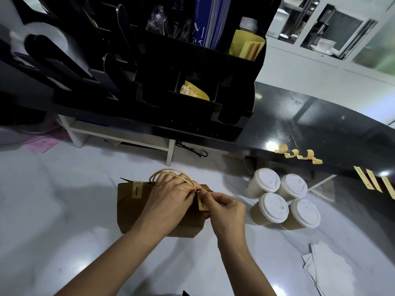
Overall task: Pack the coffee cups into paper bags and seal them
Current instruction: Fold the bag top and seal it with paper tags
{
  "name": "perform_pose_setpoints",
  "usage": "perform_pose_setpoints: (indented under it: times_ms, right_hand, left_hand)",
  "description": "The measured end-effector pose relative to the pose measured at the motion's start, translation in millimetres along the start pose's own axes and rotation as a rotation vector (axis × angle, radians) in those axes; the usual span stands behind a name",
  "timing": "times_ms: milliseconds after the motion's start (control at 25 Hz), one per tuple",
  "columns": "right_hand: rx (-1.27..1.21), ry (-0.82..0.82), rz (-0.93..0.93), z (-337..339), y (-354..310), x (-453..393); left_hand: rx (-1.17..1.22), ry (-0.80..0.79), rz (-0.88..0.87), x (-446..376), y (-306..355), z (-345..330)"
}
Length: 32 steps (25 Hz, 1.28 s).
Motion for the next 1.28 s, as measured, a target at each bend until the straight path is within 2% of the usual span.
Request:
perform_pose_setpoints:
  times_ms: [320,520,760,1040,1280]
  right_hand:
    - [0.166,0.007,0.125,3,-8,1]
    - [0.177,0.009,0.140,6,-8,-2]
    - [0.242,0.032,0.158,7,1,-5]
    - [0.351,0.147,0.169,24,12,-11]
    - [0.293,0.015,0.192,12,14,-20]
  left_hand:
    - [-0.029,-0.054,-0.006,-1,5,3]
    - [-0.041,-0.081,-0.002,-2,4,0]
    - [0.015,-0.056,-0.012,-1,3,-2]
    - [0.056,0.044,-0.005,3,-2,-3]
    - [0.041,0.064,0.025,2,-3,-2]
Point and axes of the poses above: each hand's wrist, its own x-axis away from the middle knuckle, its own z-axis out of the back of the hand, y = z × x, the point moved 10 cm from there along -x, towards the middle knuckle, and after that the axes turned 3 degrees about -x, right-handed, at the moved point
